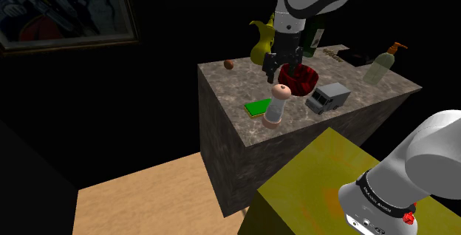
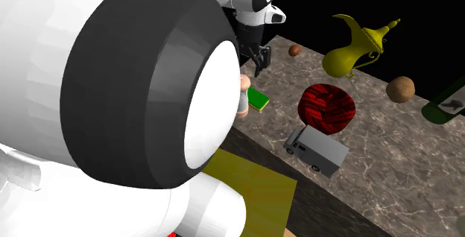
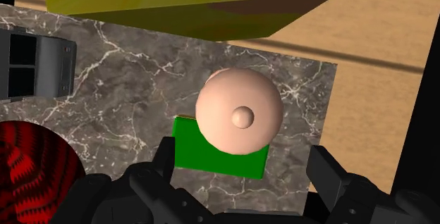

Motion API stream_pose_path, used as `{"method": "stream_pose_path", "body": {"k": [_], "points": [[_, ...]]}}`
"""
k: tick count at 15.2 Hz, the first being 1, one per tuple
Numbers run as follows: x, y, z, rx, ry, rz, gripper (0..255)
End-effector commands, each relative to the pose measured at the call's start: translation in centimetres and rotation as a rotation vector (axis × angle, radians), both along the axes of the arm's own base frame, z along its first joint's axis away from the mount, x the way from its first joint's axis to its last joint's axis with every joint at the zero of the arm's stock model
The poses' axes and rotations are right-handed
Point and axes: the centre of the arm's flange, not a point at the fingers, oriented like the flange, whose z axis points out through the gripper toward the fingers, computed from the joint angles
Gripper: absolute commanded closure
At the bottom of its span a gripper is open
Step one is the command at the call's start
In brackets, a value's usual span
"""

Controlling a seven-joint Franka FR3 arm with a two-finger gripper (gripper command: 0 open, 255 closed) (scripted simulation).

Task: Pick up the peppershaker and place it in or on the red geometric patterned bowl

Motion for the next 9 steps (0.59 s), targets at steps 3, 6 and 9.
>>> {"method": "stream_pose_path", "body": {"k": [3,6,9], "points": [[-0.1,0.1,-2.2,-0.001,0.005,-0.003,0],[-0.4,0.1,-4.1,-0.001,0.005,-0.003,0],[-0.4,0.1,-4.1,-0.001,0.005,-0.003,0]]}}
